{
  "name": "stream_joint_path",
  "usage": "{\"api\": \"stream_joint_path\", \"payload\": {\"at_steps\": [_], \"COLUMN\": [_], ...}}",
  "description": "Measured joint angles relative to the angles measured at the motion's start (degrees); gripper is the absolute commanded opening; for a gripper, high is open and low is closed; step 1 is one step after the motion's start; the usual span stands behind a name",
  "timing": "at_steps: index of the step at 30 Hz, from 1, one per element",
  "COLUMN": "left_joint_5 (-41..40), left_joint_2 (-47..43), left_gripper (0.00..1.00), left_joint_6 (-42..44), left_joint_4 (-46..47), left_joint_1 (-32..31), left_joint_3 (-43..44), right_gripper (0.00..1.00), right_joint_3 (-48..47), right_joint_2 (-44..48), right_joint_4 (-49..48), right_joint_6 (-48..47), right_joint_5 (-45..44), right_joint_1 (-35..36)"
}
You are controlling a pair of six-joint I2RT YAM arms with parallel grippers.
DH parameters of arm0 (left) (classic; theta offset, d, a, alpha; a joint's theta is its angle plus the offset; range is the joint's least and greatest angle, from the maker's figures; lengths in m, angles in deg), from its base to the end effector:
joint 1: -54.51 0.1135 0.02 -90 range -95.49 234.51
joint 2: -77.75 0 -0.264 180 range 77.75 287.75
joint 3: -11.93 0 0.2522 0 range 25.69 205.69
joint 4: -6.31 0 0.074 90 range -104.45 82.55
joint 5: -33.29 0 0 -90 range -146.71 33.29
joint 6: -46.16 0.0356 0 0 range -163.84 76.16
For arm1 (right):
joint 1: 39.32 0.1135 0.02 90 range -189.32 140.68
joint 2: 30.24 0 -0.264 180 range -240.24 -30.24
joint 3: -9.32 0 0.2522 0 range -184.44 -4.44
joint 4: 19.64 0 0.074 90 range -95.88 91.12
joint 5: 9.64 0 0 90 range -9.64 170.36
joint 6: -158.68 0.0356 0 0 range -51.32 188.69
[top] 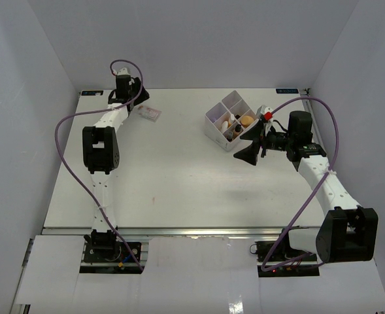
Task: Organize the makeup
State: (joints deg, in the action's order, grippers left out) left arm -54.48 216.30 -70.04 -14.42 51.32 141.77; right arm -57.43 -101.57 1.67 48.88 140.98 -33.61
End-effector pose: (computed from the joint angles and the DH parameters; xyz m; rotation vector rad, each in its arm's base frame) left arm 0.5616 -0.0327 0.1962 -0.3961 2.0658 -0.3511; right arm 0.2647 0.0576 0.3035 -1.0193 1.5779 0.8879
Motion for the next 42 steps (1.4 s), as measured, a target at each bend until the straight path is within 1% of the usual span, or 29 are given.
{"api": "stream_joint_path", "payload": {"at_steps": [7,16,20,26,30,36,42], "left_joint_5": [-0.27,-0.4,1.43,4.77,6.57,10.58,13.71], "left_joint_2": [5.34,6.6,7.0,6.98,4.49,-3.33,-12.7], "left_gripper": [0.69,0.69,0.69,0.66,0.65,0.63,0.63], "left_joint_6": [2.31,3.79,5.74,11.1,14.18,15.8,15.89], "left_joint_4": [1.02,1.8,2.54,3.3,5.03,6.24,7.58], "left_joint_1": [0.78,0.99,0.9,-0.49,-2.72,-7.28,-11.35], "left_joint_3": [1.42,2.19,2.18,1.3,-3.37,-15.8,-30.13], "right_gripper": [0.97,0.97,0.97,0.97,0.97,0.98,0.98], "right_joint_3": [0.02,0.02,0.02,0.02,0.02,0.08,0.36], "right_joint_2": [-0.18,-0.37,-0.37,-0.37,-0.37,-0.37,-0.27], "right_joint_4": [0.0,0.0,0.0,0.0,0.0,-0.02,-0.05], "right_joint_6": [-0.08,-0.12,-0.14,-0.14,-0.12,-0.1,0.07], "right_joint_5": [0.52,1.13,1.27,1.32,1.54,2.33,3.03], "right_joint_1": [-0.5,-0.87,-0.87,-0.97,-1.64,-3.02,-4.63]}}
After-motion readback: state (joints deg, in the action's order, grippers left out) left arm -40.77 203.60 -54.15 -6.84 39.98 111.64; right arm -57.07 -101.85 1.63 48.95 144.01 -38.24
